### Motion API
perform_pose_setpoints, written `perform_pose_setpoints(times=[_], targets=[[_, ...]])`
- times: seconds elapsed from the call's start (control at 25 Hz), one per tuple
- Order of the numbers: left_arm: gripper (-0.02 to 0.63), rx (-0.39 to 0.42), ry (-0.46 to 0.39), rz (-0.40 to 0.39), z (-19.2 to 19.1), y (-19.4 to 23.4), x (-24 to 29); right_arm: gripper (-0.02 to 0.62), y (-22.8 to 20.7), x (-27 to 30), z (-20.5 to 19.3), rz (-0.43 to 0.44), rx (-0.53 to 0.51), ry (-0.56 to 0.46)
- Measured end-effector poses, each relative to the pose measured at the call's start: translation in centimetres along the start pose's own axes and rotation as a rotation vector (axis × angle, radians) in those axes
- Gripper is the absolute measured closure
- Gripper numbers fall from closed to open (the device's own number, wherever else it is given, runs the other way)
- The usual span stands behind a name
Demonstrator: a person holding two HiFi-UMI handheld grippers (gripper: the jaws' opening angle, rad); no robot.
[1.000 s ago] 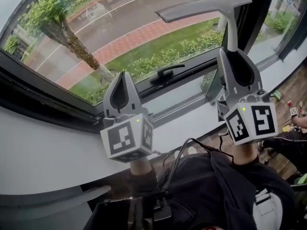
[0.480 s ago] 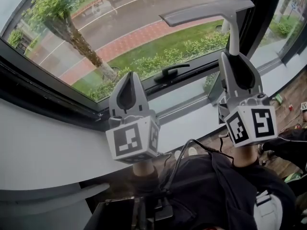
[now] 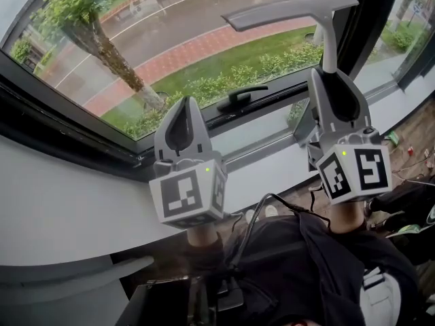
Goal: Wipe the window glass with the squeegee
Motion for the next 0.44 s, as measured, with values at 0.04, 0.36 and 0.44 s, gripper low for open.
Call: perform_pose_setpoints(times=[0.04, 0.36, 0.44], targets=[[0.607, 0.001, 0.000, 0.000, 0.03, 0.00, -0.05, 0.505, 0.02, -0.03, 0.00, 0.000, 0.000, 0.001], [0.607, -0.002, 0.004, 0.001, -0.49, -0.16, -0.06, 0.505, 0.00, 0.02, -0.63, -0.003, 0.004, 0.010], [0.607, -0.003, 0.004, 0.000, -0.56, -0.20, -0.01, 0.505, -0.03, 0.06, -0.75, -0.004, 0.005, 0.010]])
Point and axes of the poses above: the fingertips, and each gripper's own axes: x forward along the fingers, y to its left, z out of its top, the point moved 6 cm from there along -x, backward along the fingers, and after that the axes turned 4 degrees about x, right-handed, at the moved point
